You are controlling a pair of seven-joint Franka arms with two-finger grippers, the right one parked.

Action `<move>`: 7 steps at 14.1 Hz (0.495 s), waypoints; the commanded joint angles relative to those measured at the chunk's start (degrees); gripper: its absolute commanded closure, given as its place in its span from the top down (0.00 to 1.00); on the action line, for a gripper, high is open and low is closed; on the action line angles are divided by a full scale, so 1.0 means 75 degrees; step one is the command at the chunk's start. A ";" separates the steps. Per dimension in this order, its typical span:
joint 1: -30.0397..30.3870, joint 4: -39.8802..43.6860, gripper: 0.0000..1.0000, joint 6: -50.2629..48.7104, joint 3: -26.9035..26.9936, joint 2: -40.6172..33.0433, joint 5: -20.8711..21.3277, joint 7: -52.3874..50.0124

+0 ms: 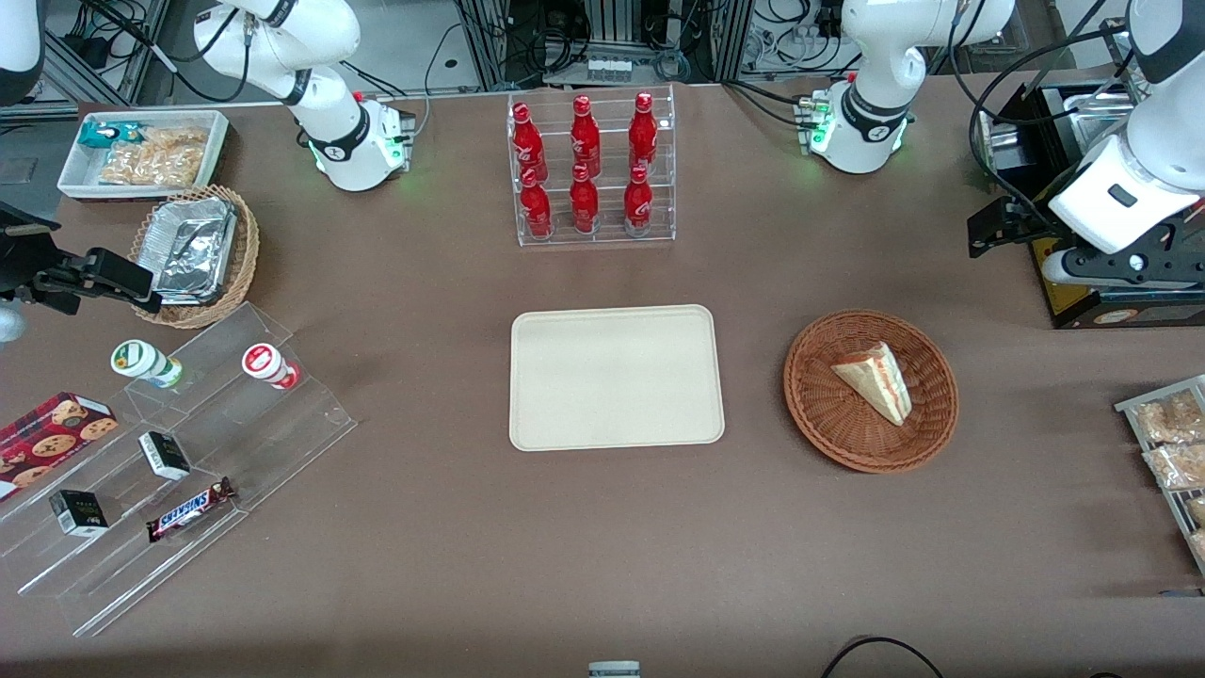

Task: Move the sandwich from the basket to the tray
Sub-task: 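Move the open left gripper down over the wrapped sandwich in the basket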

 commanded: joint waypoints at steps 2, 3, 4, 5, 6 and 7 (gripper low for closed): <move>-0.0031 -0.0027 1.00 -0.0058 0.0007 0.0043 -0.0089 -0.0110; -0.0043 -0.0166 1.00 -0.0011 0.0007 0.0136 -0.0031 -0.0087; -0.0054 -0.0237 1.00 0.0024 -0.0004 0.0183 -0.0007 -0.0087; -0.0055 -0.0401 1.00 0.0105 -0.0005 0.0230 -0.0019 -0.0087; -0.0066 -0.0599 1.00 0.0327 -0.0016 0.0311 -0.0019 -0.0098; -0.0101 -0.0984 1.00 0.0665 -0.0016 0.0336 -0.0019 -0.0110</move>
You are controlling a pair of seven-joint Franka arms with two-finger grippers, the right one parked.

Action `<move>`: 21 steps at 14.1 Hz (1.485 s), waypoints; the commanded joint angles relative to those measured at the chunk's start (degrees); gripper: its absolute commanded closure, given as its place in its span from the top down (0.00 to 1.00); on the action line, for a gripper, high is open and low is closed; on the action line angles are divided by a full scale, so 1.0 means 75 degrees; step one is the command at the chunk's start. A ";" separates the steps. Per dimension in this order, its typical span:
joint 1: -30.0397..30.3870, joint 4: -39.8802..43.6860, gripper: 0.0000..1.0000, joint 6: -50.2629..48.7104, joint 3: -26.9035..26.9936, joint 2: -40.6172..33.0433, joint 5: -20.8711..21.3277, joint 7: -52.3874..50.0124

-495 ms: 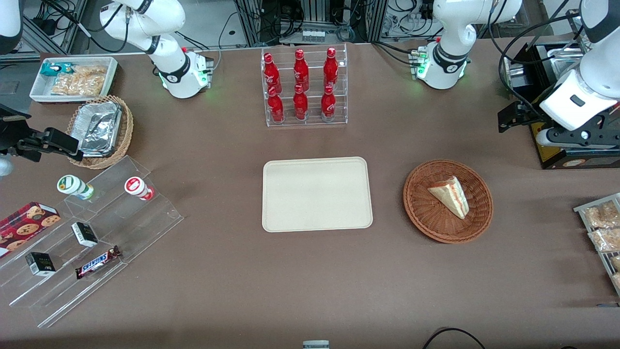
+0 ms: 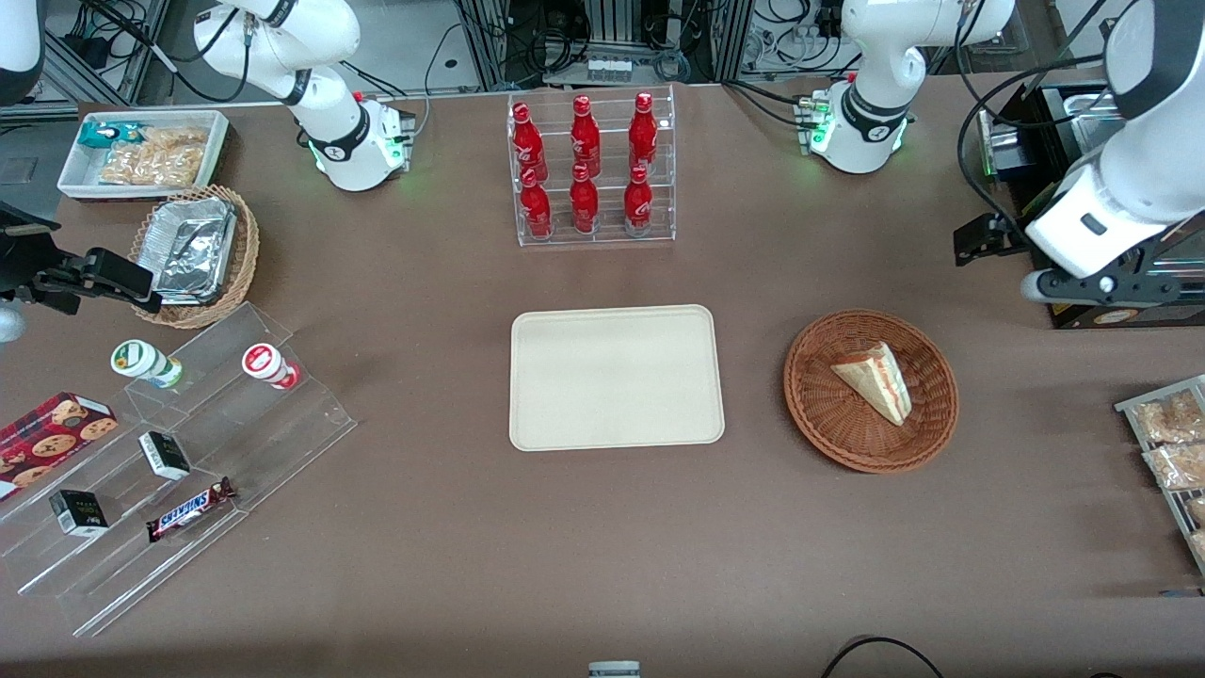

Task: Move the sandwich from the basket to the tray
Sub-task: 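Move the open left gripper down over the wrapped sandwich in the basket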

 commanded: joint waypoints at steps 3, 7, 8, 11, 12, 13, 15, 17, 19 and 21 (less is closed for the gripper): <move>-0.0089 -0.1851 1.00 0.2004 0.0002 -0.0094 -0.0042 -0.0128; -0.0101 -0.3105 1.00 0.3657 -0.0010 -0.0106 -0.0043 -0.0477; -0.0101 -0.3375 1.00 0.4067 -0.0010 -0.0071 -0.0031 -0.1083; -0.0113 -0.4196 1.00 0.5485 -0.0021 -0.0036 -0.0031 -0.1884; -0.0113 -0.4326 1.00 0.5756 -0.0021 -0.0024 -0.0077 -0.2338; -0.0113 -0.4431 1.00 0.6014 -0.0033 -0.0012 -0.0089 -0.3027; -0.0252 -0.4689 1.00 0.6855 -0.0068 0.0198 -0.0089 -0.4759; -0.0440 -0.4726 1.00 0.7444 -0.0068 0.0583 -0.0089 -0.6448; -0.0441 -0.4726 1.00 0.7587 -0.0068 0.0796 -0.0089 -0.7017; -0.0429 -0.4714 1.00 0.7587 -0.0068 0.0971 -0.0089 -0.7217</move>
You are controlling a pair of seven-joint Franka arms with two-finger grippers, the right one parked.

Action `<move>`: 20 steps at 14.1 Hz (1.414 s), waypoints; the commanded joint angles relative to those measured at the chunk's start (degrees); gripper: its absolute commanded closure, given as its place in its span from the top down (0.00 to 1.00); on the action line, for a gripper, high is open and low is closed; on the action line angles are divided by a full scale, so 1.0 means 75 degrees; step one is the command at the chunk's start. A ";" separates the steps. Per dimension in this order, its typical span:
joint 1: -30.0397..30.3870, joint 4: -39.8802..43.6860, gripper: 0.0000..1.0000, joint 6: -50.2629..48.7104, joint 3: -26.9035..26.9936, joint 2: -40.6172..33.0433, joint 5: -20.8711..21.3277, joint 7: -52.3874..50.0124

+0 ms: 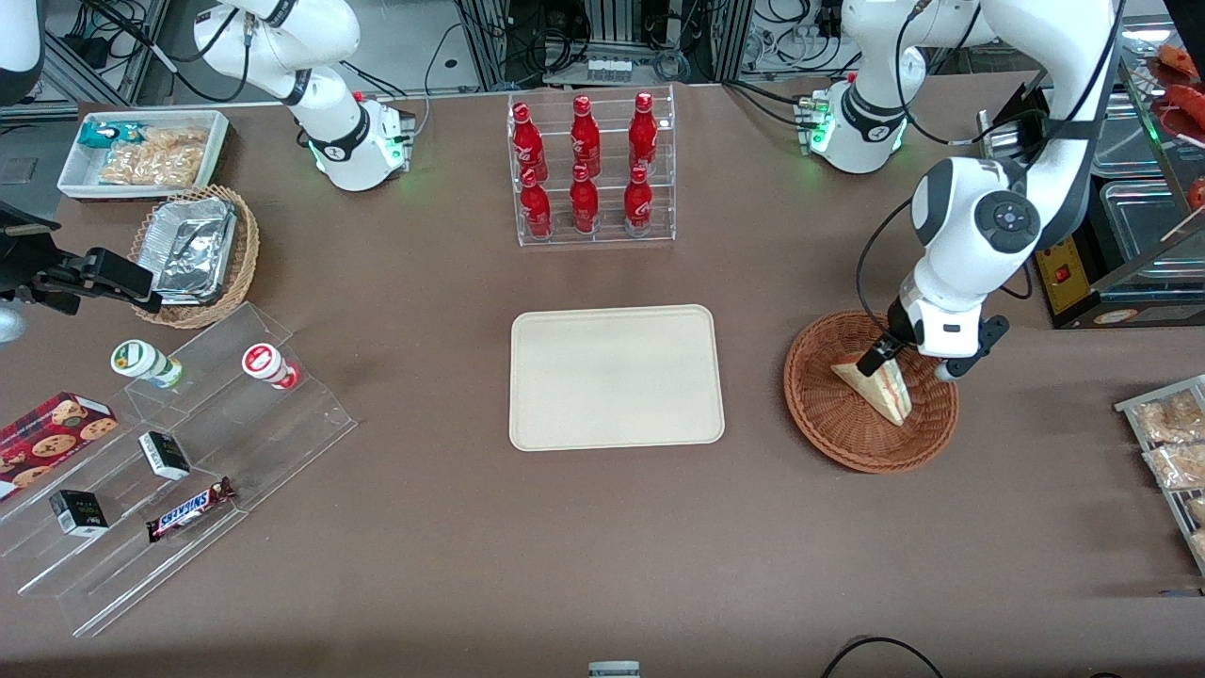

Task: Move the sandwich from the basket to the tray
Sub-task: 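Close the left gripper on the wrapped sandwich's edge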

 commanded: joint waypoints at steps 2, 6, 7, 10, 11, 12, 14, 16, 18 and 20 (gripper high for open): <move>0.0069 0.0048 1.00 0.0092 0.0030 0.0364 -0.0062 -0.0329; 0.0093 0.0166 1.00 0.0336 0.0076 0.0845 -0.0085 -0.0341; 0.0139 0.0166 0.94 0.0396 0.0065 0.0880 -0.0097 -0.0352; 0.0151 0.0434 0.34 0.0315 0.0065 0.0916 -0.0086 -0.1064; 0.0140 0.0574 0.13 0.0245 0.0065 0.0951 -0.0085 -0.1241; 0.0139 0.0750 0.07 0.0001 0.0065 0.0928 -0.0062 -0.1185; 0.0116 0.1323 0.08 -0.0876 0.0053 0.0939 0.0008 -0.1045; 0.0058 0.1758 0.08 -0.1721 0.0030 0.0928 0.0008 -0.0390; -0.0070 0.2004 0.08 -0.1841 0.0006 0.0939 0.0032 -0.0294; -0.0515 0.2192 0.09 -0.1982 -0.0005 0.0951 0.0184 0.0754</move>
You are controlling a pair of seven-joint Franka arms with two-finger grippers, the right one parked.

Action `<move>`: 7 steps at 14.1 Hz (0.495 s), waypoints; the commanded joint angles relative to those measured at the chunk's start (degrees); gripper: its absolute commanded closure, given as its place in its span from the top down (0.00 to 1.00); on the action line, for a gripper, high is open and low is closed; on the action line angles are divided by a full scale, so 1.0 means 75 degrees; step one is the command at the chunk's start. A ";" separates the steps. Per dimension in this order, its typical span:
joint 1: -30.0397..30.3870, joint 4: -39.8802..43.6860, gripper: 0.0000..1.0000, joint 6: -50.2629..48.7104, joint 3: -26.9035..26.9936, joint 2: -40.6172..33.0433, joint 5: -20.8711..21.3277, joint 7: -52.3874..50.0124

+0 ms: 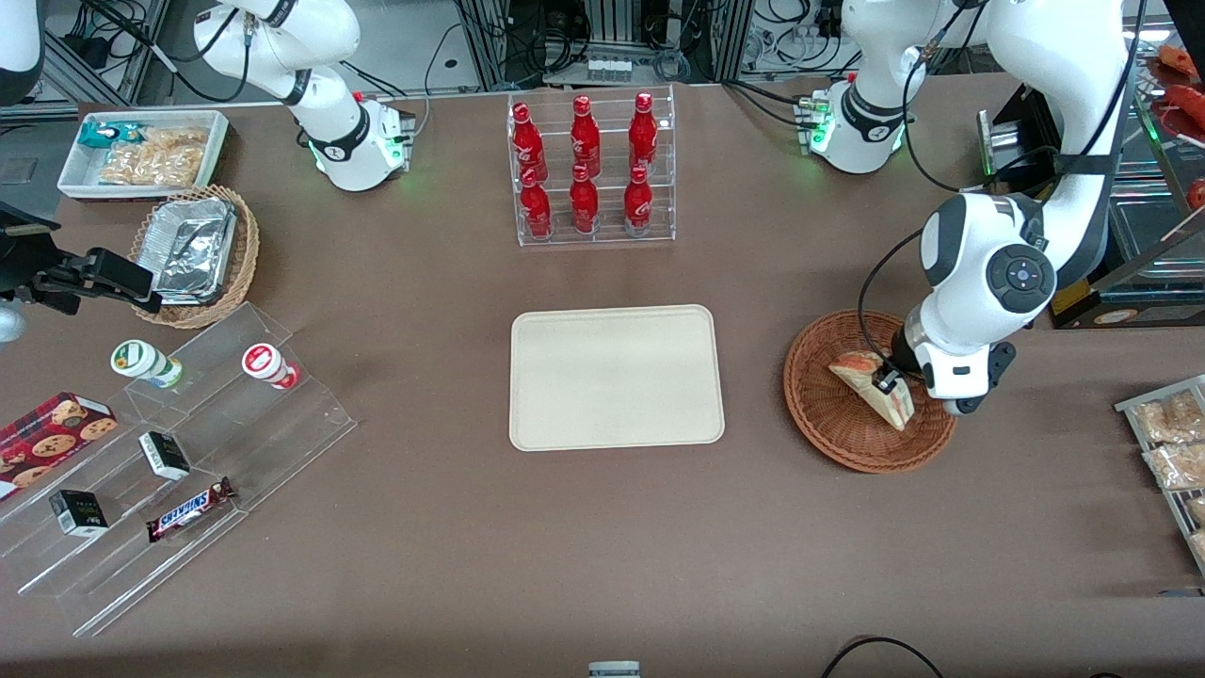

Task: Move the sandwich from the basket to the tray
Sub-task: 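Lift the sandwich and carry it over the cream tray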

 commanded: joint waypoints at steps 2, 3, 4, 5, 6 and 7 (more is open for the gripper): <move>-0.0777 0.0723 0.07 -0.0718 -0.0001 0.0184 0.0120 0.1185; -0.1070 0.1143 0.07 -0.1150 -0.0001 0.0347 0.0097 0.1174; -0.1293 0.1507 0.06 -0.1548 -0.0001 0.0511 0.0108 0.1186; -0.1586 0.1870 0.04 -0.1831 -0.0001 0.0687 0.0109 0.1197; -0.1832 0.2141 0.04 -0.1973 -0.0001 0.0874 0.0109 0.1198; -0.2113 0.2376 0.03 -0.2021 -0.0001 0.1074 0.0120 0.1198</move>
